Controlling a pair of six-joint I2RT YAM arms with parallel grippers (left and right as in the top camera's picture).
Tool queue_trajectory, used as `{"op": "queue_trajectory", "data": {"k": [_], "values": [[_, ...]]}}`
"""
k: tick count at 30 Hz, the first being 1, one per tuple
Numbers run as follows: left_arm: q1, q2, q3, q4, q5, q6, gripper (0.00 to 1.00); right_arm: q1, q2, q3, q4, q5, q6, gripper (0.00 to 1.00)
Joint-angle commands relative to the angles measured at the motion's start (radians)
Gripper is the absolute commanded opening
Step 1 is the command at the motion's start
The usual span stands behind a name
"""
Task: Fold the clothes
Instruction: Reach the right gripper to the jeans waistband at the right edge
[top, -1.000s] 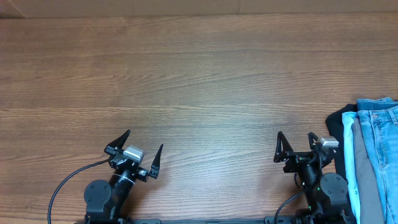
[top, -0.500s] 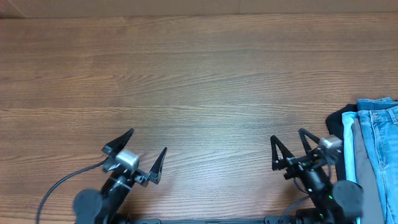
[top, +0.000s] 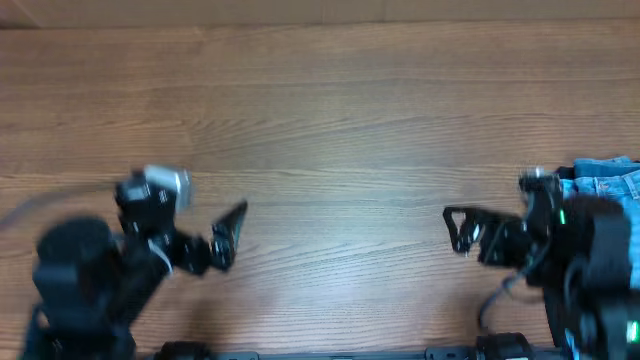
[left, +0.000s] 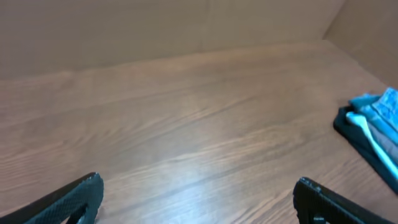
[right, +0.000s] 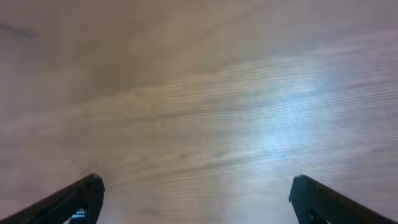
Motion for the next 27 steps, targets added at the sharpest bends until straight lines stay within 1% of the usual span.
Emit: {"op": "queue_trajectory", "data": {"k": [1, 4, 7, 9, 11, 12, 17, 18, 21, 22, 25, 27], "values": [[-0.004, 0.194, 0.220, -0.117, -0.037, 0.002, 1.00, -0.003, 0.186, 0.135, -0.061, 0.025, -0.090, 1.00], [-0.004, 0.294, 0.309, -0.195, -0.037, 0.033, 1.00, -0.014, 0.328, 0.207, -0.087, 0.043, -0.122, 1.00], [-0.004, 0.359, 0.335, -0.235, -0.036, 0.056, 1.00, -0.079, 0.445, 0.270, -0.084, 0.137, -0.027, 1.00], [-0.004, 0.391, 0.335, -0.262, -0.003, 0.043, 1.00, -0.161, 0.522, 0.311, -0.064, 0.212, 0.035, 1.00], [-0.004, 0.418, 0.335, -0.294, 0.027, 0.043, 1.00, -0.246, 0.582, 0.339, -0.038, 0.230, 0.063, 1.00], [-0.004, 0.435, 0.335, -0.317, 0.036, 0.043, 1.00, -0.299, 0.613, 0.345, -0.009, 0.228, 0.061, 1.00], [-0.004, 0.483, 0.335, -0.362, 0.035, 0.043, 1.00, -0.467, 0.705, 0.344, 0.091, 0.239, 0.048, 1.00], [-0.004, 0.504, 0.335, -0.359, 0.035, 0.043, 1.00, -0.530, 0.752, 0.343, 0.148, 0.240, 0.055, 1.00], [-0.004, 0.528, 0.335, -0.356, 0.035, 0.043, 1.00, -0.586, 0.821, 0.343, 0.205, 0.263, 0.064, 1.00], [-0.004, 0.543, 0.335, -0.355, 0.035, 0.043, 1.00, -0.606, 0.872, 0.343, 0.236, 0.299, 0.063, 1.00], [-0.004, 0.570, 0.335, -0.354, 0.035, 0.043, 1.00, -0.615, 0.951, 0.343, 0.274, 0.392, 0.063, 1.00], [-0.004, 0.588, 0.335, -0.355, 0.035, 0.043, 1.00, -0.614, 0.995, 0.343, 0.290, 0.412, 0.063, 1.00]]}}
